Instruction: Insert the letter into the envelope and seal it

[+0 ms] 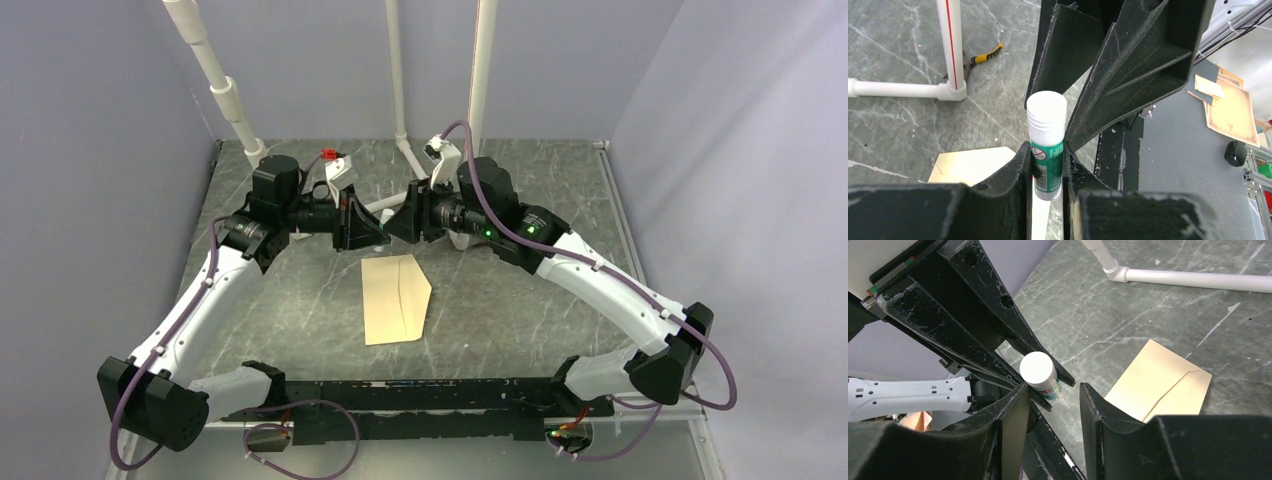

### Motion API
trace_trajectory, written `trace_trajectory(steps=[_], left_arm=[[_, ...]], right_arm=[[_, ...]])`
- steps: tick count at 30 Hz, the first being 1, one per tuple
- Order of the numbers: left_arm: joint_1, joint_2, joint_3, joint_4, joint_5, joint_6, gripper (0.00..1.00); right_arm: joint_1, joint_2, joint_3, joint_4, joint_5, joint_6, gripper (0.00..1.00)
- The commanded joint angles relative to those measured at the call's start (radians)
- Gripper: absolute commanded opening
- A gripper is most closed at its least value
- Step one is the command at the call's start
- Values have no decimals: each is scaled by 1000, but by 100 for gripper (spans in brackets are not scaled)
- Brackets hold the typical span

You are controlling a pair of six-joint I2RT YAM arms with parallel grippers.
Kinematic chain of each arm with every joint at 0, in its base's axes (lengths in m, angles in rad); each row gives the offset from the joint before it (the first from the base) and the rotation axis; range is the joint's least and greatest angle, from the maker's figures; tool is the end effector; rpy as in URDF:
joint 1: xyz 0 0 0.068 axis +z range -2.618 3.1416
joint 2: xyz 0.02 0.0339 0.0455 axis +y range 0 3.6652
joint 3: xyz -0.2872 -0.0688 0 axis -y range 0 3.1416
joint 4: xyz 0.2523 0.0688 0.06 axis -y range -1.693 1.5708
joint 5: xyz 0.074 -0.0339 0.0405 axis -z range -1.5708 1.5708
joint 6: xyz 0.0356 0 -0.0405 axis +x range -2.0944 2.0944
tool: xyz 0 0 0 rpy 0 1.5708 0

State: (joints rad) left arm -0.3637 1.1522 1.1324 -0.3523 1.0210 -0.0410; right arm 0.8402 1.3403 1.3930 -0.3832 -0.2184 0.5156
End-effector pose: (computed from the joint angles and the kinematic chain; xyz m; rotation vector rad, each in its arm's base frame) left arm 0.2163 -0.1148 0.3972 0.9805 1.6860 -1.2494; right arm 0.1985 0.2331 0.4310 -0.4901 1.9989 1.0942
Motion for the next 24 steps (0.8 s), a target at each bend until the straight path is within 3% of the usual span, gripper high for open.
trace_trajectory(steps=[1, 5, 7, 9, 10, 13, 15, 20, 24], left_arm=[[-4, 11, 78, -95, 37, 80, 2], [-5, 14, 85, -125, 36, 97, 2], [-6, 14, 81, -121, 32, 98, 2], [-6, 15, 77, -124, 24, 103, 2], [-6, 18, 77, -133, 21, 108, 3], [-7, 27, 79, -152, 24, 121, 3], [-7, 29, 77, -151, 26, 119, 2], [-7, 30, 74, -154, 14, 121, 3], [-9, 29, 70, -146, 29, 118, 2]], right_arm=[[-4, 23, 34, 10, 66, -6, 43], [-3, 37, 40, 16, 89, 24, 39], [4, 52, 53, -12, 151, 37, 17], [5, 59, 50, -13, 168, 49, 11], [5, 52, 36, 5, 164, 56, 13], [5, 47, 17, 38, 156, 66, 34], [5, 60, 30, 28, 151, 66, 41], [5, 27, -26, 144, 97, 83, 42], [5, 47, -9, 126, 108, 86, 43]])
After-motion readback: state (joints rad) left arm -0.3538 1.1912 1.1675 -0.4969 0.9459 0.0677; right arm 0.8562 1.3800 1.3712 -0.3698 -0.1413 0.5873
